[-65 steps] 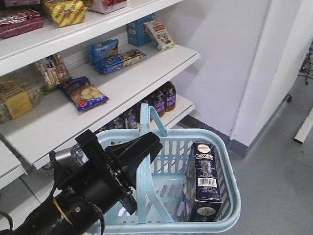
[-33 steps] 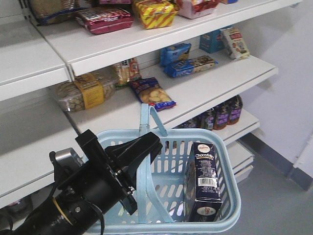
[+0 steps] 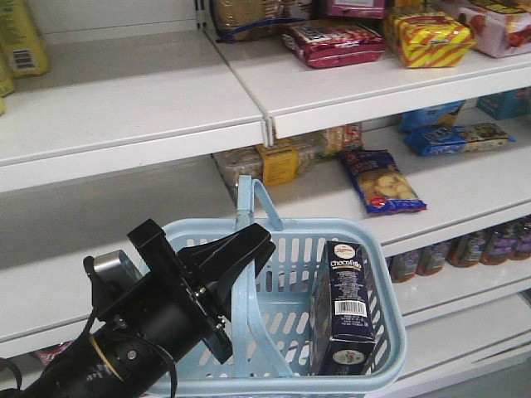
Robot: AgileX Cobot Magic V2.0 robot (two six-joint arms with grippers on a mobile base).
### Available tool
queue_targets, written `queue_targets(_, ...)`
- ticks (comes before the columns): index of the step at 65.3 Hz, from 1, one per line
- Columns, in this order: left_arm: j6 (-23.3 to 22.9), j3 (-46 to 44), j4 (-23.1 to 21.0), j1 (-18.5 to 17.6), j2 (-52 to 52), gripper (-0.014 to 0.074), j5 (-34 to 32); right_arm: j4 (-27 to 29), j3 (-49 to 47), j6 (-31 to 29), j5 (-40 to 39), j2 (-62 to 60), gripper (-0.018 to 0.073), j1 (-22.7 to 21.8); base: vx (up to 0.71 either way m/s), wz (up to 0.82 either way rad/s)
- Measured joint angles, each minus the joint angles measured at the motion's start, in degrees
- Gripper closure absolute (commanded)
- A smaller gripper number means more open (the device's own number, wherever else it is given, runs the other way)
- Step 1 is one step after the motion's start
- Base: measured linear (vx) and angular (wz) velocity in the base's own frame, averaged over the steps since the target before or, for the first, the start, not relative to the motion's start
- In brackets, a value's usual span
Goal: Left arm holds basket, right arm returns cookies
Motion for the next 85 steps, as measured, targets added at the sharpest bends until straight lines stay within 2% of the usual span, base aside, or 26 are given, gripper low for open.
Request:
queue_targets(42, 0.0, 0.0, 0.0, 0.0, 0.0, 0.0599, 0.0, 0.0, 0.0, 0.0, 0.0, 0.0, 0.0565, 0.0, 0.07, 0.39)
queue_targets(68, -0.4, 0.0, 3.7, -0.5, 0.0, 0.0599, 0.0, 0.0, 0.0, 0.0, 0.0, 0.0, 0.0565, 0.0, 0.05, 0.18)
queue_targets(85, -0.5, 0.0, 4.5, -0.7, 0.0, 0.0599, 0.0, 0.0, 0.0, 0.0, 0.0, 0.0, 0.0565, 0.0, 0.02, 0.07)
